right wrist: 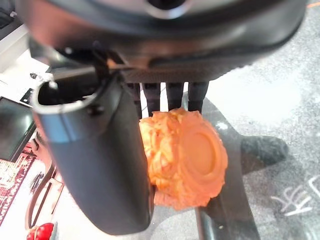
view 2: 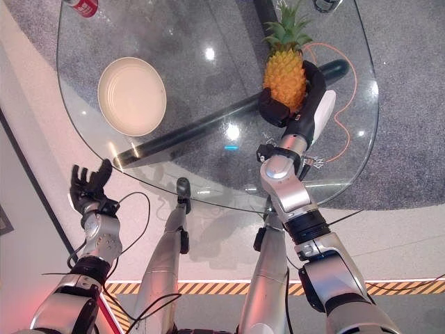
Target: Pick up the fruit to the plate
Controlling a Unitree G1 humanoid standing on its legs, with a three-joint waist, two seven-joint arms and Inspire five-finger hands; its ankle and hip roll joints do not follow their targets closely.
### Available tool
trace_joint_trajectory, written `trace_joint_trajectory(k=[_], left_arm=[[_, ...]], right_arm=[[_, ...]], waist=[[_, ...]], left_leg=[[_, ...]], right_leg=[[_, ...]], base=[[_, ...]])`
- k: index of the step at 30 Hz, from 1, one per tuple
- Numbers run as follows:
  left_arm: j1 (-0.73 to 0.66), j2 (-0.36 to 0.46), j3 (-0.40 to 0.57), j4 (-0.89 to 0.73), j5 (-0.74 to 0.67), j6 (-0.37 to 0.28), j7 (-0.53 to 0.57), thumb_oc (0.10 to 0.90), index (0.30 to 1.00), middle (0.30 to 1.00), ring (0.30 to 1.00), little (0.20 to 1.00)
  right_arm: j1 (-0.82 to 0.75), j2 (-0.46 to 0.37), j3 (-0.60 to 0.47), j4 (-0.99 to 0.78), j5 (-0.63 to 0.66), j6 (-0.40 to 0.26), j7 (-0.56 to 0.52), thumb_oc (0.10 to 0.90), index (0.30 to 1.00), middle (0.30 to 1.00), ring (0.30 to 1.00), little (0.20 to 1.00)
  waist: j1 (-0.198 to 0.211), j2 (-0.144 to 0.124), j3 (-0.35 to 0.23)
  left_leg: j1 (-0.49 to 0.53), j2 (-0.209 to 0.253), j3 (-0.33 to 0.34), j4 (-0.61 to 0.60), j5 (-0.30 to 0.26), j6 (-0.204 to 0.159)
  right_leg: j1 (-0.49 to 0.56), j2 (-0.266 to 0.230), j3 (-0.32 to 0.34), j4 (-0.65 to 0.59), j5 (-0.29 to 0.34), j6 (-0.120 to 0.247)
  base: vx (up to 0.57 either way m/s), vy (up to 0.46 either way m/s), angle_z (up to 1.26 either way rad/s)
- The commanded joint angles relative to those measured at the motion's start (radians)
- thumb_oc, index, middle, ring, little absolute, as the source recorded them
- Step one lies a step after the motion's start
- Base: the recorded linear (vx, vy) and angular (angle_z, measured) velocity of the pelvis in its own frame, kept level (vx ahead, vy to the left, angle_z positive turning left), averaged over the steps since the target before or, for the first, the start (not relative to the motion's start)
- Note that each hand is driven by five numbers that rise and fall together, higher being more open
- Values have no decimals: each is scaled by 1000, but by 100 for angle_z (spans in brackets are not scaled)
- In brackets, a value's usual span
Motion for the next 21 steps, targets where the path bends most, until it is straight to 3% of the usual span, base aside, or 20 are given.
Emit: trace_joint_trajectory(k=[1, 11, 21], left_arm=[[-55, 64, 80, -73, 62, -142, 69, 800, 900, 900, 900, 900], [-68, 9, 78, -308, 160, -196, 61, 800, 900, 900, 900, 900], [-31, -5, 42, -473, 235, -159, -37, 800, 900, 900, 900, 900]], right_arm=[[-6, 7, -40, -153, -108, -84, -4, 100, 300, 300, 300, 200], [38, 41, -84, -248, -226, -158, 54, 100, 300, 300, 300, 200], [57, 52, -92, -311, -346, -220, 117, 100, 300, 300, 300, 200]], waist=[[3, -30, -12], [3, -32, -12], [6, -36, -12]], left_leg=[[-52, -41, -21, 126, -96, 31], [-58, -44, -26, 135, -106, 34], [-55, -46, -27, 134, -109, 37]], right_leg=[[12, 69, -76, -110, 126, -62], [14, 62, -79, -111, 125, -54], [27, 58, -84, -121, 130, -49]], base=[[0, 0, 0], [0, 0, 0], [0, 0, 0]])
